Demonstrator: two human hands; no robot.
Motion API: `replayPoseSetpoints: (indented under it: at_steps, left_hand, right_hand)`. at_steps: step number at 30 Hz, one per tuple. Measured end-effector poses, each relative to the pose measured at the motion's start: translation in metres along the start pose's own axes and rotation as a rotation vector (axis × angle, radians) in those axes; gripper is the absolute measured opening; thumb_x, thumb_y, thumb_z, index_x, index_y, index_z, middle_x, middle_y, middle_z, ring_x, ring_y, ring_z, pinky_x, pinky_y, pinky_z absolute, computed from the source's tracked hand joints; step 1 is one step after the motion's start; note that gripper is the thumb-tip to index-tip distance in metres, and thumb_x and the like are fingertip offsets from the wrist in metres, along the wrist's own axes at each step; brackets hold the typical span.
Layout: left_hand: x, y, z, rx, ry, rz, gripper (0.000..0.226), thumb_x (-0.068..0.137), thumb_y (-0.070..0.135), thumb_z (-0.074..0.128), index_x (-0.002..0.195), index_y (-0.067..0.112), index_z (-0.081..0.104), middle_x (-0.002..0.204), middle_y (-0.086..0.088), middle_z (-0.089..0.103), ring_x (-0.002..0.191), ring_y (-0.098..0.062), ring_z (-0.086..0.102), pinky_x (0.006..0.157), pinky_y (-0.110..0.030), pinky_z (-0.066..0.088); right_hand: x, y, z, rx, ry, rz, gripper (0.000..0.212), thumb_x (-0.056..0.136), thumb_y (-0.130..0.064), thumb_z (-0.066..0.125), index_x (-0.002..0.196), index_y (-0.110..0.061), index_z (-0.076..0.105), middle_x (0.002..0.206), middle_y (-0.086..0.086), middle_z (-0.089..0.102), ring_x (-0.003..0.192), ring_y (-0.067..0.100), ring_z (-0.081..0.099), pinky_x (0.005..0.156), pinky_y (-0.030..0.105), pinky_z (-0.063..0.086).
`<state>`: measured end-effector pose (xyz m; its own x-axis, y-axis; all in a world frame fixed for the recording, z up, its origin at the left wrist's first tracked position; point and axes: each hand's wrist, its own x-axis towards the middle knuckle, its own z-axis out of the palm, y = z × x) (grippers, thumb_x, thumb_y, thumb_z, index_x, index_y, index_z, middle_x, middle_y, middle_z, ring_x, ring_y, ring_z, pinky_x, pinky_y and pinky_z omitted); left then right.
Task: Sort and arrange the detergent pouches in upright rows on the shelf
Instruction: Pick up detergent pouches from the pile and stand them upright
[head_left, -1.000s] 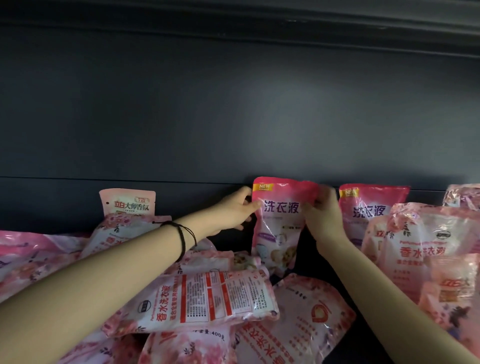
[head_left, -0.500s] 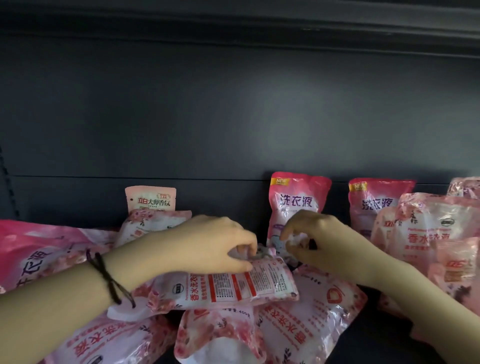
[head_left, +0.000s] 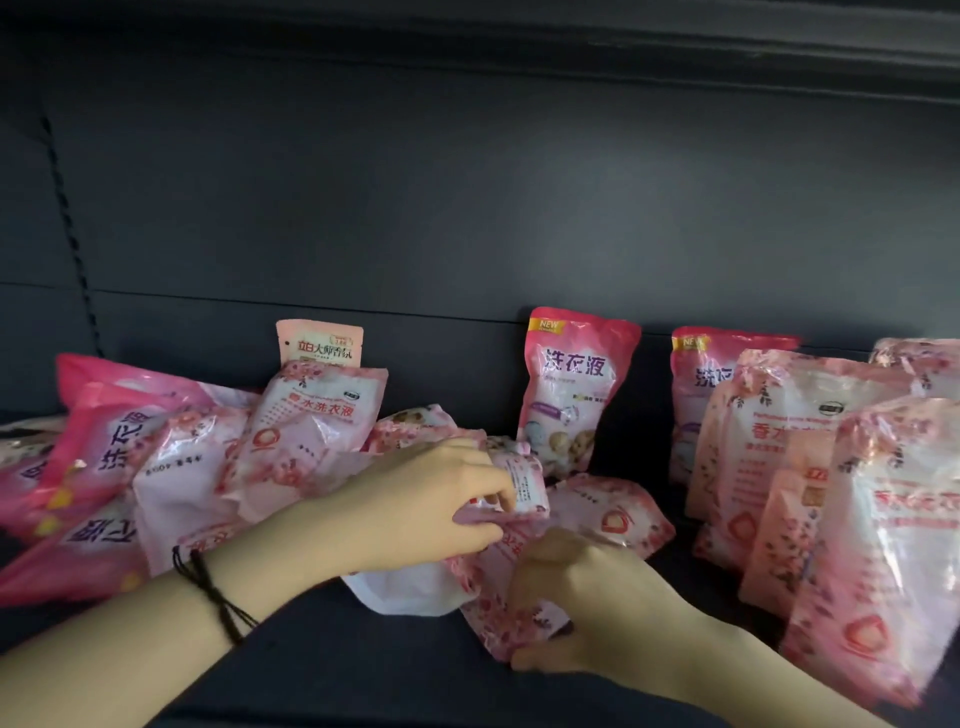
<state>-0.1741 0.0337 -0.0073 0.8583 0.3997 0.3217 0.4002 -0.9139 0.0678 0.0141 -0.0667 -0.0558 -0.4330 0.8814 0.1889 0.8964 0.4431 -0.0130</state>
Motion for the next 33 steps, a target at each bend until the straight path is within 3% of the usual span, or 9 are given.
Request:
replayPoseSetpoints:
  at_steps: [6, 11, 14, 17, 21, 24, 26, 30, 33]
  left_hand:
    - [-0.018, 0.007, 0.014, -0.219, 0.079, -0.103, 0.017, 0.09, 0.033, 0.06, 0.106, 0.034, 0.066, 0.104, 0.022, 0.059, 0.104, 0.011, 0.045, 0.089, -0.013, 0.038]
    - [-0.026, 0.001, 0.009, -0.46, 0.02, -0.152, 0.034, 0.078, 0.062, 0.062, 0.107, 0.044, 0.062, 0.111, 0.026, 0.059, 0.11, 0.008, 0.05, 0.091, -0.01, 0.039]
    - [-0.022, 0.0, 0.012, -0.33, -0.014, -0.183, 0.053, 0.065, 0.069, 0.069, 0.112, 0.048, 0.057, 0.112, 0.028, 0.054, 0.109, 0.013, 0.046, 0.091, -0.013, 0.04]
    - [-0.015, 0.007, 0.02, -0.337, 0.073, -0.172, 0.039, 0.069, 0.052, 0.077, 0.104, 0.039, 0.063, 0.102, 0.028, 0.06, 0.103, 0.012, 0.05, 0.086, -0.012, 0.043]
    - [-0.004, 0.015, 0.025, -0.694, 0.207, -0.169, 0.005, 0.086, 0.023, 0.069, 0.087, 0.019, 0.066, 0.082, 0.011, 0.066, 0.074, 0.0, 0.059, 0.07, -0.017, 0.046]
    - [0.015, 0.01, 0.018, -0.813, 0.378, -0.291, 0.01, 0.091, 0.019, 0.063, 0.089, 0.011, 0.068, 0.086, 0.001, 0.073, 0.081, -0.015, 0.069, 0.076, -0.032, 0.055]
    - [0.03, 0.008, 0.014, -0.868, 0.449, -0.363, 0.008, 0.091, 0.017, 0.063, 0.091, 0.013, 0.07, 0.089, 0.001, 0.076, 0.085, -0.012, 0.071, 0.079, -0.03, 0.057]
    - [0.058, 0.011, 0.017, -1.069, 0.578, -0.425, 0.004, 0.087, 0.013, 0.068, 0.088, 0.012, 0.072, 0.082, -0.001, 0.076, 0.073, -0.012, 0.072, 0.062, -0.02, 0.056]
    - [0.078, 0.018, 0.019, -1.08, 0.635, -0.428, 0.006, 0.085, 0.019, 0.07, 0.087, 0.013, 0.072, 0.081, 0.0, 0.075, 0.067, -0.006, 0.069, 0.055, -0.014, 0.051]
  right_hand:
    - [-0.002, -0.013, 0.007, -0.064, 0.225, -0.15, 0.008, 0.067, -0.023, 0.063, 0.059, -0.025, 0.062, 0.063, -0.012, 0.057, 0.063, 0.011, 0.054, 0.069, 0.027, 0.05]
    - [0.002, 0.0, -0.01, 0.212, 0.489, 0.096, 0.008, 0.074, -0.007, 0.064, 0.07, -0.014, 0.062, 0.073, -0.008, 0.059, 0.066, 0.008, 0.056, 0.066, 0.025, 0.047]
    - [0.001, 0.006, -0.031, 0.355, 0.606, 0.201, 0.014, 0.079, 0.003, 0.065, 0.073, -0.01, 0.062, 0.075, -0.006, 0.06, 0.072, 0.007, 0.056, 0.069, 0.014, 0.044]
    - [0.002, 0.012, -0.057, 0.443, 0.717, 0.273, 0.015, 0.084, 0.001, 0.062, 0.077, -0.012, 0.063, 0.076, -0.008, 0.062, 0.072, 0.006, 0.058, 0.066, 0.013, 0.044]
    - [0.007, 0.022, -0.077, 0.636, 0.872, 0.352, 0.013, 0.091, -0.01, 0.058, 0.081, -0.015, 0.063, 0.075, -0.01, 0.063, 0.064, -0.001, 0.056, 0.06, 0.011, 0.044]
    - [0.007, 0.027, -0.08, 0.751, 0.964, 0.416, 0.013, 0.094, -0.021, 0.056, 0.085, -0.017, 0.065, 0.075, -0.007, 0.065, 0.065, 0.0, 0.057, 0.058, 0.013, 0.047]
    - [0.004, 0.031, -0.075, 0.803, 0.985, 0.461, 0.012, 0.094, -0.027, 0.057, 0.09, -0.02, 0.066, 0.081, -0.006, 0.068, 0.071, 0.003, 0.063, 0.061, 0.015, 0.051]
    - [-0.014, 0.033, -0.054, 0.897, 0.941, 0.451, 0.033, 0.08, -0.049, 0.057, 0.099, -0.023, 0.065, 0.093, -0.004, 0.073, 0.081, 0.007, 0.07, 0.065, 0.023, 0.058]
    - [-0.021, 0.036, -0.036, 0.923, 0.872, 0.483, 0.022, 0.082, -0.038, 0.065, 0.102, -0.029, 0.063, 0.095, -0.011, 0.074, 0.087, 0.006, 0.071, 0.067, 0.024, 0.059]
